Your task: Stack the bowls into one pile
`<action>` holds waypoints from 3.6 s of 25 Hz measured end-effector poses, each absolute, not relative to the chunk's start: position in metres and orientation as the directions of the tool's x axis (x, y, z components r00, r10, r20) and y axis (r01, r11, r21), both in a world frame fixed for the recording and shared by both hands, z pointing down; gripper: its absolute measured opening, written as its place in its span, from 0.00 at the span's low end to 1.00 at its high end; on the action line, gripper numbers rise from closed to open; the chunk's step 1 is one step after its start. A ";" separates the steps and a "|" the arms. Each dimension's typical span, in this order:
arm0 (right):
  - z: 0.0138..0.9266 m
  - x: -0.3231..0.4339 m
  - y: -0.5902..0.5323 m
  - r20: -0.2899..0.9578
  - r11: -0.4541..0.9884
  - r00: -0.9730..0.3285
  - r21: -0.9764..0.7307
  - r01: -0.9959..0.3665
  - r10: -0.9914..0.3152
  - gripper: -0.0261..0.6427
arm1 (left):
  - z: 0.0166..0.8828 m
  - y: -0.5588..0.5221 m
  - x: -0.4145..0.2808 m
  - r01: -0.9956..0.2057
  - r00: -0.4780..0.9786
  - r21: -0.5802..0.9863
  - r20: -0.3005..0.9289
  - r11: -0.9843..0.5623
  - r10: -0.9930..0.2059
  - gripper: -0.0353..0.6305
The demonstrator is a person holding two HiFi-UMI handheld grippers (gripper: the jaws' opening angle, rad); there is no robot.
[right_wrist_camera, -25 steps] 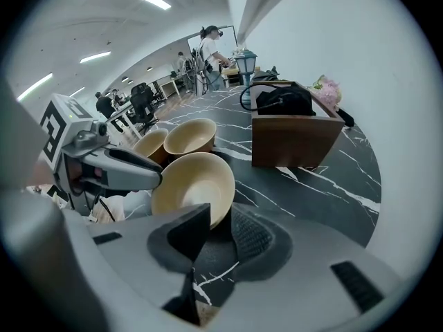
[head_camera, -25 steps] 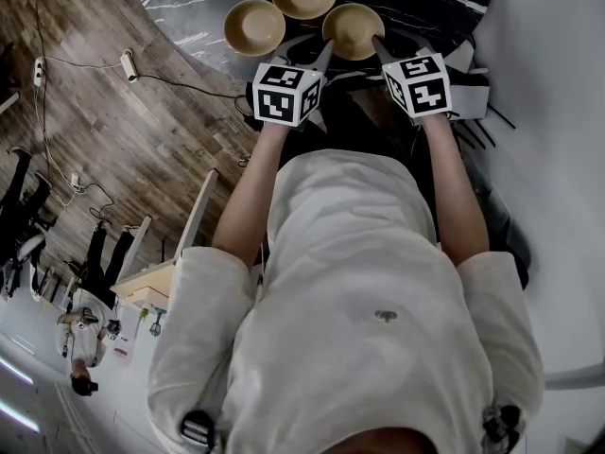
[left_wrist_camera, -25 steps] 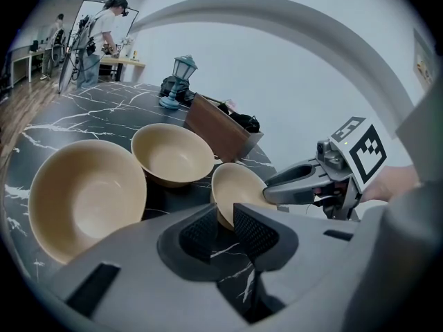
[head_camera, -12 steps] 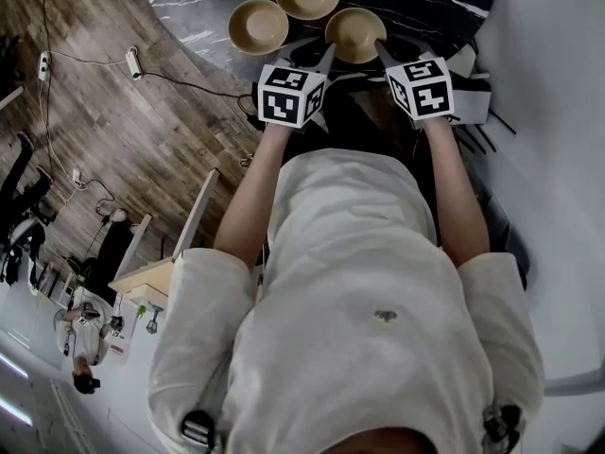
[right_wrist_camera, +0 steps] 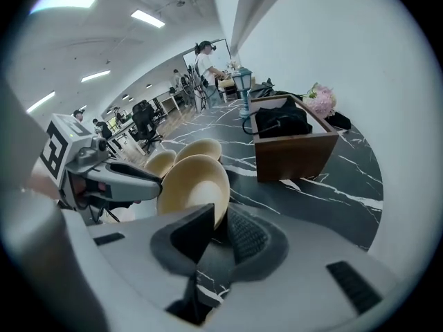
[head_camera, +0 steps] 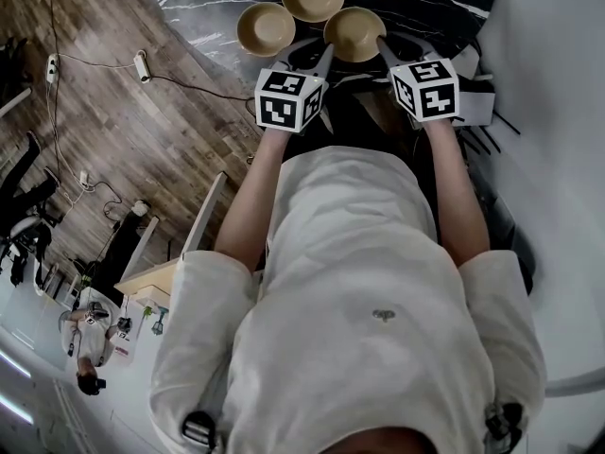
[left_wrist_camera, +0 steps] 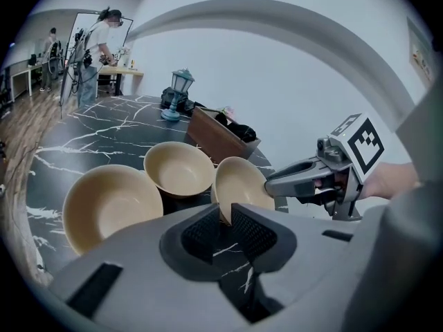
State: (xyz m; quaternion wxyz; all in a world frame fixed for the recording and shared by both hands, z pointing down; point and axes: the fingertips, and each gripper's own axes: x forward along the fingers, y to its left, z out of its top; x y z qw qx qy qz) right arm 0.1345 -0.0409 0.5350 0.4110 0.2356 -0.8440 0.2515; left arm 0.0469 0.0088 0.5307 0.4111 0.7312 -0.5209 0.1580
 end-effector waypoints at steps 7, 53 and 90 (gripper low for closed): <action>0.502 0.109 -0.044 0.770 0.765 -0.597 -0.240 -0.598 -0.226 0.13 | 0.499 0.008 0.023 -0.886 0.411 0.443 0.617 -0.136 -0.671 0.14; 0.539 0.044 -0.060 0.826 0.403 -0.421 -0.264 -0.876 -0.375 0.15 | 0.535 -0.062 -0.056 -0.741 0.642 0.449 0.689 -0.499 -0.335 0.14; 0.526 0.042 -0.029 0.817 0.389 -0.424 -0.270 -0.881 -0.392 0.16 | 0.533 -0.044 -0.089 -0.769 0.608 0.409 0.705 -0.491 -0.365 0.14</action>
